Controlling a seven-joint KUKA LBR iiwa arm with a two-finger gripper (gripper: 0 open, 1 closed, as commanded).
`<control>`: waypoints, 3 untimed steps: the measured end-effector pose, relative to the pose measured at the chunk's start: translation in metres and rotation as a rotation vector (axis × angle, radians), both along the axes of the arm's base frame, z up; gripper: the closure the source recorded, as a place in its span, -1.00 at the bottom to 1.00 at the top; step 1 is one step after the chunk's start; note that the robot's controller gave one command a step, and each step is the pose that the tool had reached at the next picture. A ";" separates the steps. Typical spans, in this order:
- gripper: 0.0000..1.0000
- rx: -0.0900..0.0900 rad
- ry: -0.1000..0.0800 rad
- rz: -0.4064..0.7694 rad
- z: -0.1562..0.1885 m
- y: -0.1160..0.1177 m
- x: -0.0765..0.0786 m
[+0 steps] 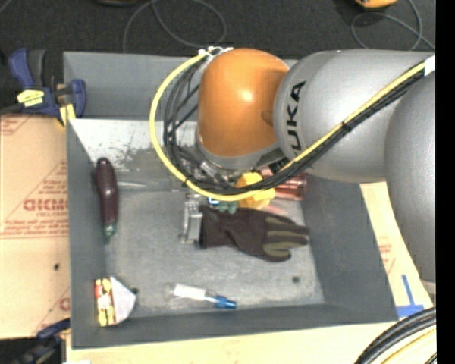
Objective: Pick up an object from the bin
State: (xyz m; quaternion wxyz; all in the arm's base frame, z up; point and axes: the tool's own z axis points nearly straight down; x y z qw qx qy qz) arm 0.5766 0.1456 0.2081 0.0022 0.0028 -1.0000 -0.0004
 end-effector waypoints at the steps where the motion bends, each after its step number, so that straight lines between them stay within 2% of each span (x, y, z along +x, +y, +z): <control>1: -1.00 0.001 -0.008 -0.004 0.005 -0.001 0.002; 2: -1.00 0.000 -0.010 0.020 -0.059 -0.041 -0.001; 3: -1.00 0.003 -0.014 -0.033 -0.132 -0.098 0.014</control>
Offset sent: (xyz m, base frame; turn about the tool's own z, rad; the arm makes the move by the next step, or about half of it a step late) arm -0.0076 -0.0897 -0.1381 -0.0469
